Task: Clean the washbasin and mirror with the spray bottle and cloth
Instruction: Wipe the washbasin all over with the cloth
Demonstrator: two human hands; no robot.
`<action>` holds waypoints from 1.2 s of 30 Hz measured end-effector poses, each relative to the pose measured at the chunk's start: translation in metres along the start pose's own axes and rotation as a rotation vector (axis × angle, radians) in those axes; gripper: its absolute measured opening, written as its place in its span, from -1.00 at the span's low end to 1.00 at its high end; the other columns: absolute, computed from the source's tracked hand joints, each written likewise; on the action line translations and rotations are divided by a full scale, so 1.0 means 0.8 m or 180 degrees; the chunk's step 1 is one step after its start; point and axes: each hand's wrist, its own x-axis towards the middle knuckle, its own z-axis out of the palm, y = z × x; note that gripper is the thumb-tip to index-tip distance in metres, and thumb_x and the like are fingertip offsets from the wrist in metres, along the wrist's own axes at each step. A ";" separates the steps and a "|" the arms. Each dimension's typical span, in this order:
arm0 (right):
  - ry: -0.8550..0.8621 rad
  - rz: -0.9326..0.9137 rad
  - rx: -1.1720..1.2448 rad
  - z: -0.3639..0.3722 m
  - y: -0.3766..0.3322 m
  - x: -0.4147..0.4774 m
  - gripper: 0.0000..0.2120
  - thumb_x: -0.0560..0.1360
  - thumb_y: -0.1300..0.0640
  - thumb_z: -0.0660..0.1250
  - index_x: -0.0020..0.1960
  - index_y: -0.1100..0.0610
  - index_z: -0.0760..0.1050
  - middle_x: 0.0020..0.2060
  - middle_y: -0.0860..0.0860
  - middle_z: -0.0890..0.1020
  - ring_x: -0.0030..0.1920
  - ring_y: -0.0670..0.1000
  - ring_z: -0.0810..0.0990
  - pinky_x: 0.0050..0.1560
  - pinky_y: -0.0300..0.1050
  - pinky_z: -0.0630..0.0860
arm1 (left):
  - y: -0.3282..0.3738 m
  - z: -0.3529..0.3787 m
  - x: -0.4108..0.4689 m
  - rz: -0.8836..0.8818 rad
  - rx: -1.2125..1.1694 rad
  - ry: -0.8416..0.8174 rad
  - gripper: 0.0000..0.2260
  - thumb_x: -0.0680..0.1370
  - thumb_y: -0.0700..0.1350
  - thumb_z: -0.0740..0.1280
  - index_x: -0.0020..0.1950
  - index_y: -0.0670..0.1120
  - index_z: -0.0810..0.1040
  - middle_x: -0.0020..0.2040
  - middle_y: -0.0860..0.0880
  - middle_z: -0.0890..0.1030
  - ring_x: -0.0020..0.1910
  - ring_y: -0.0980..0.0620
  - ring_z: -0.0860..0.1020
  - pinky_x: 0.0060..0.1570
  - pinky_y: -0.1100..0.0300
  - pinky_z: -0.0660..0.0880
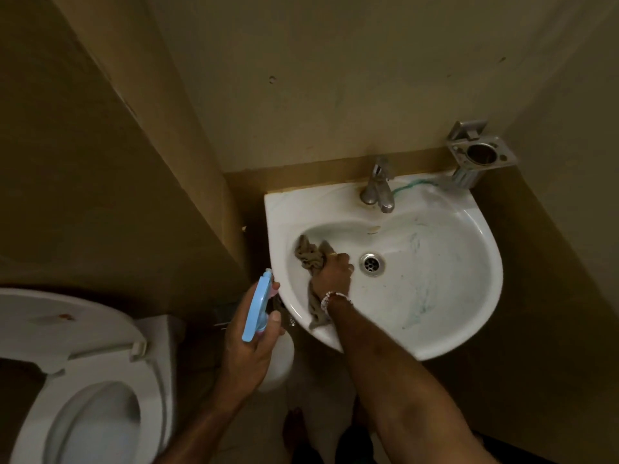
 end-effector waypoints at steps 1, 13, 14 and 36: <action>0.0127 0.0052 -0.0108 -0.006 0.009 0.010 -0.46 0.46 0.04 0.26 0.45 -0.01 0.37 0.15 0.20 0.43 0.10 0.28 0.47 0.15 0.05 0.42 | 0.002 -0.001 0.005 0.0023 0.0024 -0.0007 -0.50 0.47 0.13 0.27 0.41 0.17 0.32 0.27 0.15 0.51 0.13 -0.14 0.57 0.14 -0.14 0.54; -0.0018 -0.0568 -0.0756 -0.005 0.040 -0.003 -0.32 0.44 -0.08 -0.05 0.39 0.29 0.41 0.22 0.35 0.49 0.20 0.35 0.43 0.28 0.18 0.29 | 0.005 -0.018 0.042 0.0313 0.0031 0.0219 -0.57 0.51 0.07 0.26 0.35 0.35 0.29 0.25 0.15 0.52 0.08 -0.23 0.58 0.13 -0.03 0.55; -0.0221 -0.0708 -0.0801 -0.012 0.032 -0.014 -0.33 0.44 -0.06 -0.06 0.43 0.24 0.38 0.28 0.31 0.48 0.24 0.32 0.41 0.31 0.15 0.25 | 0.004 -0.018 0.044 0.0323 0.0021 0.0229 -0.57 0.51 0.06 0.25 0.36 0.34 0.29 0.25 0.14 0.51 0.09 -0.24 0.57 0.12 0.00 0.56; -0.0306 -0.0523 -0.1773 -0.072 0.100 0.052 -0.60 0.57 -0.04 0.19 0.34 0.10 0.46 0.20 0.22 0.44 0.14 0.29 0.50 0.08 0.13 0.48 | 0.042 0.035 0.051 0.0052 0.0107 0.0447 -0.50 0.51 0.02 0.27 0.38 -0.20 0.35 0.05 -0.23 0.58 -0.07 0.21 0.58 -0.07 0.55 0.43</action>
